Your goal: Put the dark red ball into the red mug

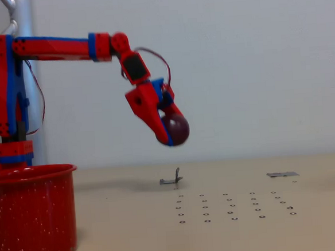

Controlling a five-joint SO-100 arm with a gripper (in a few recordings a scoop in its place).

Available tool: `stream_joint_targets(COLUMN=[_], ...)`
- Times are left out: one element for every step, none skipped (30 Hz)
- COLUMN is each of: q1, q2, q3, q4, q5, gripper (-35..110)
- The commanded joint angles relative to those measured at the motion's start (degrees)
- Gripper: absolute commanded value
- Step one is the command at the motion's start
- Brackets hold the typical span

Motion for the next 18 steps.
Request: stream_joint_targets(q1=[2.72,3.43,4.22,5.01,5.80,6.68,7.56,8.44,9.32,10.20,11.07,12.04,13.01,14.06,15.03,16.08,17.14,18.19], q2=[9.14,10.11,10.90,11.69,12.39,12.92,13.18,13.45,13.97,14.59,15.29,15.91,16.61,17.31,18.11,18.98,19.86,20.83], q3=[-6.06,-6.15,-6.24,-6.33,-6.33,-6.50,-7.03,-7.47,-7.73,-7.73,-7.73,-7.73,-7.73,-7.73,-7.73,-7.73,-7.73,-7.73], q4=[1.85,2.55,3.34,4.57,6.06,7.29,8.88,10.20,11.16,12.13,13.10,13.97,14.94,15.64,16.17,16.79,17.58,18.46], q5=[1.05,1.14,1.05,0.18,-1.41,-2.02,-2.37,-2.37,-2.29,-2.20,-2.20,-2.11,-2.11,-2.02,-1.67,-1.32,-1.14,-0.88], gripper=[17,17,17,16,15,15,15,15,15,15,15,15,15,15,15,15,15,15])
